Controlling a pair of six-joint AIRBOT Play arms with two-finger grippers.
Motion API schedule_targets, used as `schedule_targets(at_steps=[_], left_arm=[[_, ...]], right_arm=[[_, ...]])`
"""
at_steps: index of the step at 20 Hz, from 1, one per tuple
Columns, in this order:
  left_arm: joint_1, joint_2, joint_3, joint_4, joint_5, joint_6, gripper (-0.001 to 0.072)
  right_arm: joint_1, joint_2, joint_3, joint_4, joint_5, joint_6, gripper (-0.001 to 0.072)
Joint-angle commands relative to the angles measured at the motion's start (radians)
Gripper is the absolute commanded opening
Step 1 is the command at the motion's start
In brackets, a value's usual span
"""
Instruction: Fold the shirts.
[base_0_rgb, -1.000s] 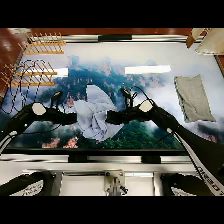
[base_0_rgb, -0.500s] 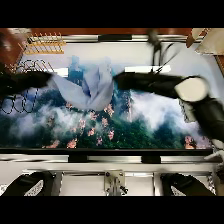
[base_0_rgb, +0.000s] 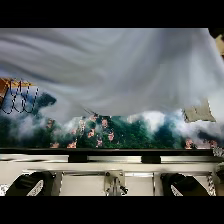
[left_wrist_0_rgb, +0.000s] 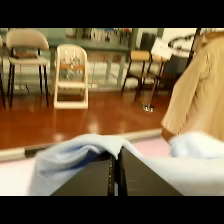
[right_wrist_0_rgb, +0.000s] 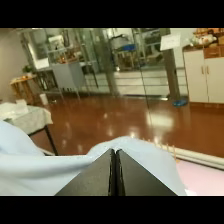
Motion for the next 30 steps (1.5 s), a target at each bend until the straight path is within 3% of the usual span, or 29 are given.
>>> schedule_targets(at_steps=[1,4,7,12,16,17,18,19,21,24,25,27,28,30], left_arm=[[0.0,-0.013,-0.069,0.05,-0.147,-0.009,0.0032],[0.0,-0.034,-0.257,0.089,-0.156,-0.009,0.0033],[-0.001,-0.056,-0.487,0.051,-0.156,-0.009,0.0033],[-0.001,-0.091,-0.828,0.001,-0.134,-0.009,0.0034],[0.0,-0.092,-0.913,-0.002,-0.133,-0.008,0.0034],[0.0,-0.09,-0.913,-0.002,-0.124,-0.008,0.0034],[0.0,-0.089,-0.913,-0.002,-0.108,-0.008,0.0034],[0.0,-0.088,-0.913,-0.002,-0.092,-0.008,0.0034],[0.0,-0.088,-0.912,-0.002,-0.071,0.0,0.0034],[0.0,-0.088,-0.912,-0.001,-0.07,0.048,0.0034],[0.0,-0.088,-0.912,-0.001,-0.069,0.048,0.0034],[0.0,-0.088,-0.912,-0.001,-0.069,0.048,0.0034],[0.0,-0.088,-0.912,-0.001,-0.068,0.048,0.0034],[0.0,-0.088,-0.912,-0.001,-0.059,0.048,0.0034]], right_arm=[[-0.002,-0.008,0.012,-0.158,0.14,0.071,0.008],[-0.002,-0.104,0.012,-0.361,0.221,0.135,0.008],[-0.002,-0.28,0.012,-0.373,0.198,0.14,0.0081],[-0.002,-0.672,0.012,-0.164,0.192,0.148,0.0081],[-0.002,-0.898,0.012,0.121,0.217,0.17,0.0088],[-0.003,-0.919,0.012,0.171,0.227,0.169,0.0202],[-0.01,-0.921,0.013,0.187,0.243,0.167,0.0455],[-0.024,-0.908,0.013,0.185,0.284,0.15,0.0529],[-0.078,-0.851,0.013,0.085,0.422,0.122,0.053],[-0.192,-0.776,-0.004,-0.297,0.7,0.244,0.0529],[-0.233,-0.773,-0.039,-0.319,0.763,0.273,0.0529],[-0.292,-0.774,-0.184,-0.191,0.766,0.29,0.0531],[-0.297,-0.776,-0.275,-0.103,0.7,0.29,0.0582],[-0.263,-0.782,-0.425,0.056,0.517,0.29,0.059]])
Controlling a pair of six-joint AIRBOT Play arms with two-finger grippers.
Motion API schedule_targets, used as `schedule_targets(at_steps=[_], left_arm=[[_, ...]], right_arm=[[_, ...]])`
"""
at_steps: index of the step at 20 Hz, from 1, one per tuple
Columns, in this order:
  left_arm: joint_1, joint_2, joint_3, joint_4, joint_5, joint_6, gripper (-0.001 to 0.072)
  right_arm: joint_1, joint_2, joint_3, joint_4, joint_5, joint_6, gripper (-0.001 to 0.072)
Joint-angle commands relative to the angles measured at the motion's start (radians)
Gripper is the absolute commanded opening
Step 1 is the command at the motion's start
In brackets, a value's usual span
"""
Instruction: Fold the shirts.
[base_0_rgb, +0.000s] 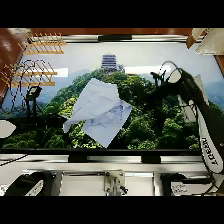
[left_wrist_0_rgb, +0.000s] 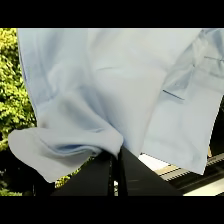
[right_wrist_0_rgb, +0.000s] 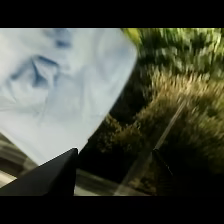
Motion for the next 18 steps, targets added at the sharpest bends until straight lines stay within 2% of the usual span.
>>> schedule_targets(at_steps=[1,4,12,13,14,15,17,18], left_arm=[[0.0,0.001,-0.001,0.0,0.017,0.006,0.0034],[0.0,0.001,-0.001,0.0,0.035,0.006,0.0035],[0.0,0.001,0.0,0.0,0.05,0.006,0.0035],[0.0,0.001,0.0,0.0,0.05,0.006,0.0034],[0.001,0.001,0.001,0.0,0.05,0.006,0.0034],[0.002,0.001,0.009,0.007,0.05,0.006,0.0034],[0.002,0.002,0.061,0.063,0.05,0.006,0.0034],[0.002,0.002,0.108,0.113,0.05,0.006,0.0034]], right_arm=[[0.013,-0.005,-0.223,0.209,-0.196,0.025,0.059],[0.089,-0.057,-0.251,0.234,-0.316,0.045,0.059],[0.172,-0.119,-0.251,0.377,-0.421,0.014,0.0584],[0.179,-0.119,-0.251,0.389,-0.42,0.011,0.0475],[0.186,-0.119,-0.248,0.402,-0.403,-0.001,0.0229],[0.184,-0.117,-0.234,0.408,-0.356,-0.021,0.0088],[0.168,-0.072,-0.194,0.385,-0.245,-0.099,0.0081],[0.153,-0.029,-0.17,0.346,-0.192,-0.106,0.0081]])
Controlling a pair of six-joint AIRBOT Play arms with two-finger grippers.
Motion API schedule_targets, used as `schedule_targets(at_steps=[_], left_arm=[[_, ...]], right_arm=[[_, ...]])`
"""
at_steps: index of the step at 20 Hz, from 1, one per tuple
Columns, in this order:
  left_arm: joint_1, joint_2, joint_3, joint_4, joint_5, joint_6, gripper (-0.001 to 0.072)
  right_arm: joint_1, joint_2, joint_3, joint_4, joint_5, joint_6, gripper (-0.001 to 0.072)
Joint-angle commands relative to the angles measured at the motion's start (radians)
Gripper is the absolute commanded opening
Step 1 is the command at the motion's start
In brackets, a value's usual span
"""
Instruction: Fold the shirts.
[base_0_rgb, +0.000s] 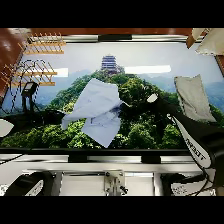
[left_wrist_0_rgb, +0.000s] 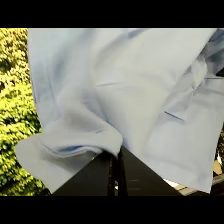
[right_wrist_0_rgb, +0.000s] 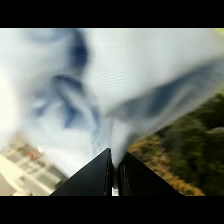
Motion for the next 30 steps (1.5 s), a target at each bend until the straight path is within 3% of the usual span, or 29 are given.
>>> schedule_targets(at_steps=[1,4,6,11,14,17,22,24,26,30], left_arm=[[0.001,0.001,0.121,0.127,0.002,0.0,0.0034],[0.001,0.008,0.37,0.205,0.002,0.0,0.0034],[0.001,0.019,0.576,0.208,0.002,0.0,0.0034],[0.001,0.051,0.976,0.212,0.001,-0.004,0.0035],[0.001,0.087,1.004,0.211,-0.005,-0.034,0.0034],[0.001,0.09,1.004,0.212,-0.043,-0.037,0.0034],[0.001,0.048,0.877,0.253,-0.162,-0.026,0.0035],[0.001,0.011,0.755,0.272,-0.202,-0.026,0.0034],[0.001,-0.045,0.623,0.272,-0.173,-0.026,0.0034],[0.001,-0.232,0.503,0.272,0.053,-0.026,0.0034]], right_arm=[[-0.039,0.119,0.077,-0.079,0.184,-0.069,0.0081],[-0.141,0.355,0.247,-0.156,0.279,-0.195,0.0081],[-0.217,0.535,0.406,-0.174,0.229,-0.271,0.008],[-0.326,0.921,0.605,-0.317,-0.154,-0.234,0.0081],[-0.33,1.015,0.605,-0.346,-0.074,-0.15,0.0081],[-0.33,1.017,0.605,-0.404,0.114,-0.1,0.0081],[-0.33,0.89,0.596,-0.688,0.531,0.01,0.0081],[-0.33,0.822,0.534,-0.752,0.596,0.014,0.008],[-0.33,0.746,0.425,-0.755,0.521,0.014,0.0081],[-0.327,0.54,0.309,-0.677,0.132,0.019,0.0081]])
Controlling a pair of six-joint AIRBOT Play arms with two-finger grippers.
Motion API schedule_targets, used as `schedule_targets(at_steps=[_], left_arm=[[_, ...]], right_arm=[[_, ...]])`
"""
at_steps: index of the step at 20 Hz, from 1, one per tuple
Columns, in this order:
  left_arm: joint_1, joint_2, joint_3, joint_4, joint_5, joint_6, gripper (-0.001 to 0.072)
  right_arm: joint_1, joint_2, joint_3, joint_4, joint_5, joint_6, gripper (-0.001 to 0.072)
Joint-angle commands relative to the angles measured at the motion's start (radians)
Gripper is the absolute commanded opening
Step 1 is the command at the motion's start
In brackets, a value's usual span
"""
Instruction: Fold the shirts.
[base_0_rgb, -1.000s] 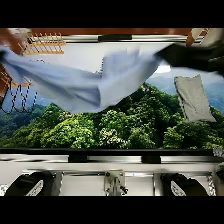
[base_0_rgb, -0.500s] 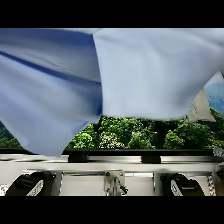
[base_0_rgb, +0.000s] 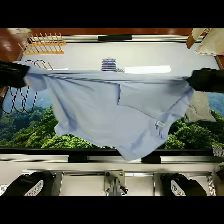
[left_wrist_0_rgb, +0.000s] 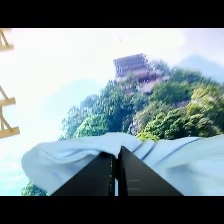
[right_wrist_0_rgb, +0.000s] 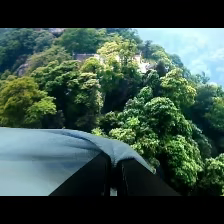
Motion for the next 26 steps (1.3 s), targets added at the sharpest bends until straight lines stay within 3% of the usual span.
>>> schedule_targets(at_steps=[1,3,5,8,11,12,13,14,17,18,19,22,26], left_arm=[[0.001,-0.169,-0.084,0.006,0.196,-0.005,0.0034],[0.001,-0.282,-0.084,-0.027,0.283,-0.032,0.0034],[0.0,-0.396,-0.084,-0.09,0.279,-0.032,0.0035],[-0.007,-0.537,-0.084,-0.198,0.206,-0.032,0.0035],[-0.017,-0.602,-0.084,-0.209,0.108,-0.027,0.004],[-0.013,-0.602,-0.084,-0.201,0.085,-0.027,0.017],[-0.004,-0.596,-0.071,-0.174,0.037,-0.027,0.0545],[0.01,-0.593,-0.038,-0.107,-0.049,-0.027,0.072],[0.063,-0.592,0.112,0.306,-0.442,-0.001,0.072],[0.081,-0.589,0.134,0.401,-0.559,0.023,0.0706],[0.098,-0.58,0.128,0.414,-0.624,0.025,0.0644],[0.092,-0.529,-0.022,0.303,-0.587,0.013,0.0631],[-0.007,-0.513,-0.255,0.287,-0.476,0.0,0.0634]], right_arm=[[0.001,-0.187,-0.071,0.067,-0.313,0.014,0.0081],[0.001,-0.301,-0.071,0.181,-0.476,0.015,0.0081],[0.001,-0.404,-0.071,0.283,-0.529,0.015,0.0081],[0.014,-0.542,-0.071,0.354,-0.476,0.014,0.0081],[0.039,-0.604,-0.071,0.362,-0.425,0.014,0.0086],[0.038,-0.602,-0.071,0.373,-0.421,0.013,0.0183],[0.029,-0.588,-0.071,0.381,-0.409,0.008,0.044],[0.015,-0.564,-0.071,0.381,-0.38,-0.02,0.0511],[-0.066,-0.452,-0.071,0.241,-0.184,-0.068,0.0511],[-0.093,-0.421,-0.071,0.142,-0.096,-0.061,0.0512],[-0.119,-0.396,-0.074,0.028,0.0,-0.051,0.0511],[-0.185,-0.337,-0.168,-0.143,0.146,-0.061,0.0511],[-0.245,-0.239,-0.399,-0.114,0.108,-0.066,0.0511]])
